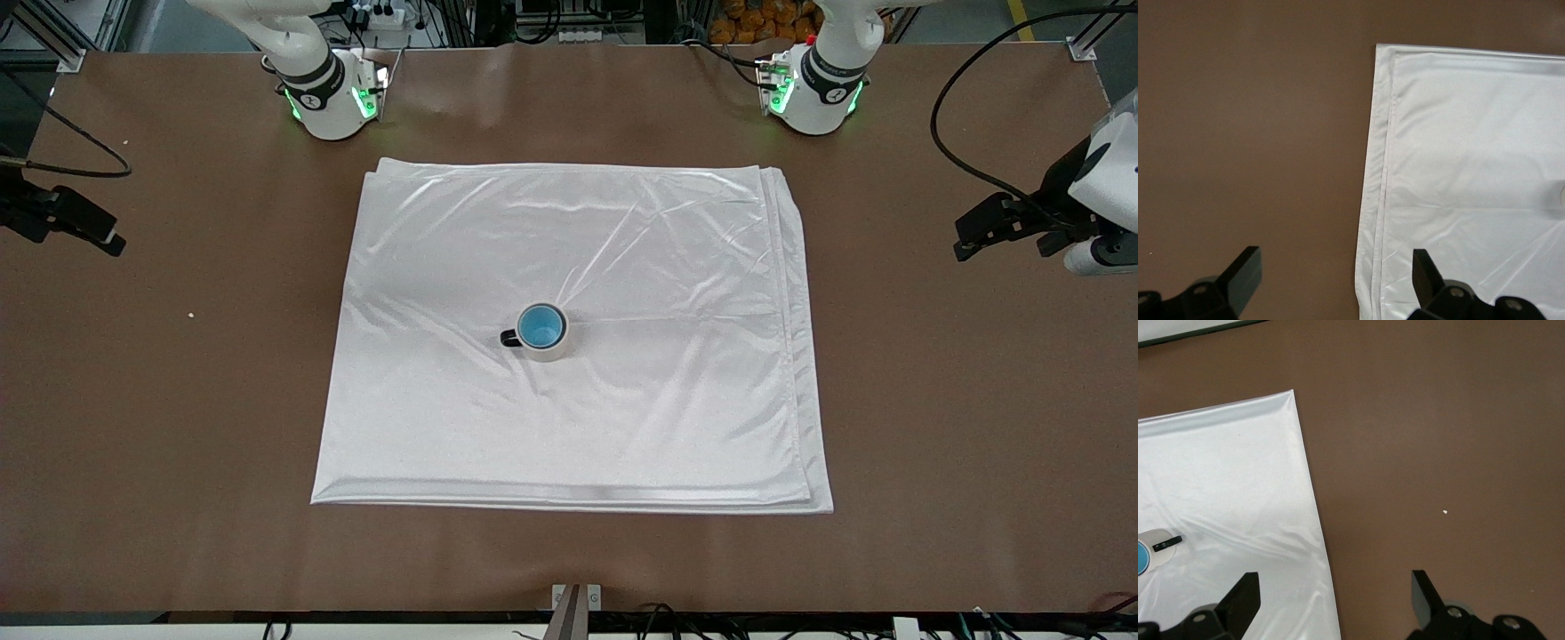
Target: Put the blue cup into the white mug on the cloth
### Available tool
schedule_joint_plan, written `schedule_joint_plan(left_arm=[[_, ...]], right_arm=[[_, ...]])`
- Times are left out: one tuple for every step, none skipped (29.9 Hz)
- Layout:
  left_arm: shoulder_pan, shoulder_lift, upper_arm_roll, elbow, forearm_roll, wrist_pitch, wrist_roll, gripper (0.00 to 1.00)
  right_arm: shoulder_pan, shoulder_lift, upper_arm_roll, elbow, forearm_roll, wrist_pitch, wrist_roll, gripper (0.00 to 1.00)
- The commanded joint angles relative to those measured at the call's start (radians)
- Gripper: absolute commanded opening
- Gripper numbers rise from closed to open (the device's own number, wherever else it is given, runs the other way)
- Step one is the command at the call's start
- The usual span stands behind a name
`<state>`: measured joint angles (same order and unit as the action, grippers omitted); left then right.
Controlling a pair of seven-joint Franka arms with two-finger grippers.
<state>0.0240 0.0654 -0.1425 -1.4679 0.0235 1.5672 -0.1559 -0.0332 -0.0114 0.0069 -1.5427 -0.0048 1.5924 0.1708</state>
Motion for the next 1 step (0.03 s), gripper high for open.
schedule_joint_plan(left_arm=[[0.002, -0.016, -0.005, -0.006, -0.02, -0.016, 0.016, 1.0]], right_arm=[[-0.001, -0.006, 0.004, -0.004, 0.003, 0.005, -0.016, 1.0]])
